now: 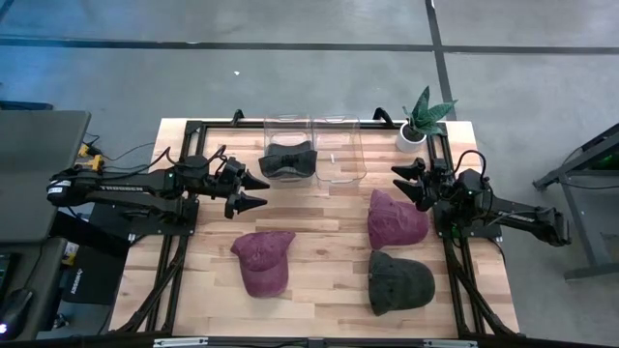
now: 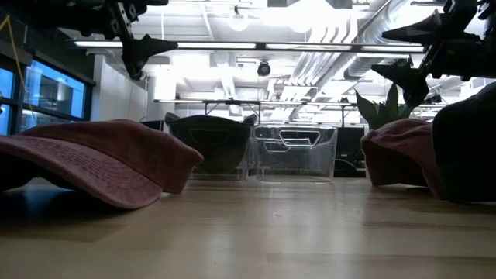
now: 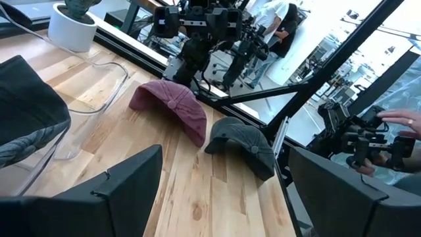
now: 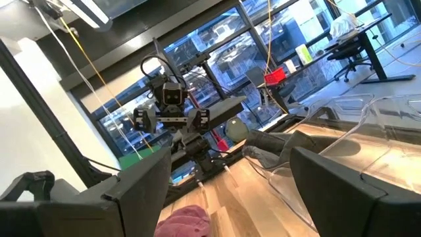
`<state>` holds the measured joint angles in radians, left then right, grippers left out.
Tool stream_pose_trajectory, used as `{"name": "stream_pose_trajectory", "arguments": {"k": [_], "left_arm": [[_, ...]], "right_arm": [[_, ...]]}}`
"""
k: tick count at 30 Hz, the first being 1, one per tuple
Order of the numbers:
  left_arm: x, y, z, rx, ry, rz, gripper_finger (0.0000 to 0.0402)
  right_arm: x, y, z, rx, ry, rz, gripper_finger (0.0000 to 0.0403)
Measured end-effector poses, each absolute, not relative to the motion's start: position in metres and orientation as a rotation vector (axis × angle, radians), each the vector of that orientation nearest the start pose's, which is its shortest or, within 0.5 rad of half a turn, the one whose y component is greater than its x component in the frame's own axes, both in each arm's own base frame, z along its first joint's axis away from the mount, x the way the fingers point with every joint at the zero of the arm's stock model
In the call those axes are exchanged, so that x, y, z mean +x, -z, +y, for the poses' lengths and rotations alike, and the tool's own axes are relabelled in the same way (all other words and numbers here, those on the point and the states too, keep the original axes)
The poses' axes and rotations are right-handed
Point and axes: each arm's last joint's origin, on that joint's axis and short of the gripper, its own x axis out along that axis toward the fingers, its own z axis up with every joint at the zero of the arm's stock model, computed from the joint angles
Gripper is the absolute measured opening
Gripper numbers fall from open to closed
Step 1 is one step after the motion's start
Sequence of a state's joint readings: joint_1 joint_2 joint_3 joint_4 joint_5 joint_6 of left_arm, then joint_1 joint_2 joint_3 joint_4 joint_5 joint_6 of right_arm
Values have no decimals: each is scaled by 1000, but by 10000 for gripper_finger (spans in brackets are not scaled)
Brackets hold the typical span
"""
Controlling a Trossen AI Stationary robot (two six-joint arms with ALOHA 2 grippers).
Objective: Pick & Place hat
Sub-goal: Put the black cap into the left transparent bin
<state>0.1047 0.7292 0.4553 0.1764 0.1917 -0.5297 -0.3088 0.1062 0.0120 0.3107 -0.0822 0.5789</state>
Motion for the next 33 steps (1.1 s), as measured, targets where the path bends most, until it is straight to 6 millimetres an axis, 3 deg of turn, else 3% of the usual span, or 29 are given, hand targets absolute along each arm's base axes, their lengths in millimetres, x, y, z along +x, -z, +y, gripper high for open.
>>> {"name": "stream_pose_trajectory", "arguments": {"k": [19, 26, 33], "left_arm": [[171, -261, 12, -543, 56, 117, 323], [171, -261, 12, -543, 56, 117, 323], [171, -262, 12, -543, 57, 117, 323]], "right_arm": [[97, -193, -24, 448, 10, -233, 307], [89, -227, -22, 275, 82, -109, 307], [79, -262, -21, 234, 162, 22, 307]]}}
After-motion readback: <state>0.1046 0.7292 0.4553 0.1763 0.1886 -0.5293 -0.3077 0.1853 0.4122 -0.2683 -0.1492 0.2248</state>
